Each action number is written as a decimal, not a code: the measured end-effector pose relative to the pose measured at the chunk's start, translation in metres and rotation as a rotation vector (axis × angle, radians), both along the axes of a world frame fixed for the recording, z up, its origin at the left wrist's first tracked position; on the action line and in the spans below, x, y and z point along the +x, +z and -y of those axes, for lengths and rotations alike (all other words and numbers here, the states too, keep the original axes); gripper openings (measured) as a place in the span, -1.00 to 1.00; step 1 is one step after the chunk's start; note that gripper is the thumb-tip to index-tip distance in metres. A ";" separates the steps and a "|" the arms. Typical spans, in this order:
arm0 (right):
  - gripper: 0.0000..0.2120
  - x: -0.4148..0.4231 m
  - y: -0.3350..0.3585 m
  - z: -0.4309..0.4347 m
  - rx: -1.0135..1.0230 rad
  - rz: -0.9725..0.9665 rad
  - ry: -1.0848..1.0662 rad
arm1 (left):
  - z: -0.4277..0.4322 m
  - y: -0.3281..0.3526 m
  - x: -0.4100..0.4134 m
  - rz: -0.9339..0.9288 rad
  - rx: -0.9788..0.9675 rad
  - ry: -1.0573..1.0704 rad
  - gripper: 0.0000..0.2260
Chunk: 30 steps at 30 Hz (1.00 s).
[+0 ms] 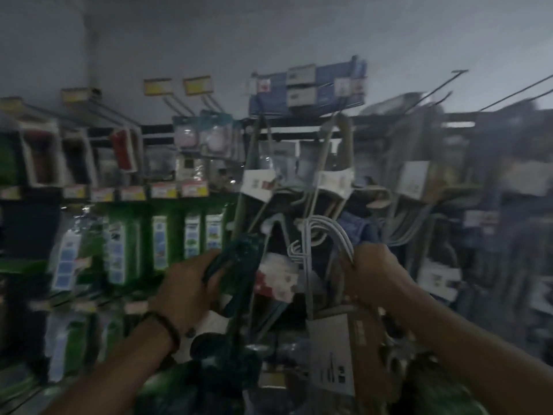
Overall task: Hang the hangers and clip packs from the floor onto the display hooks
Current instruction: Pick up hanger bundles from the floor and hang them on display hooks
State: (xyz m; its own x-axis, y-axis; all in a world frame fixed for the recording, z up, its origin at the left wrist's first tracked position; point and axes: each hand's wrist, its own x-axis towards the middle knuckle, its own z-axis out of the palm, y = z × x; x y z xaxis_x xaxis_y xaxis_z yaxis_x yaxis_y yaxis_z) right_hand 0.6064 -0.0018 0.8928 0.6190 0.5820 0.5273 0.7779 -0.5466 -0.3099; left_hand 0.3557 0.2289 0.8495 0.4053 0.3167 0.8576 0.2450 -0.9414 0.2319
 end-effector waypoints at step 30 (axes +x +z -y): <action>-0.81 0.253 0.239 0.115 0.019 0.162 -0.202 | 0.165 0.264 0.351 -0.390 0.228 -0.502 -0.62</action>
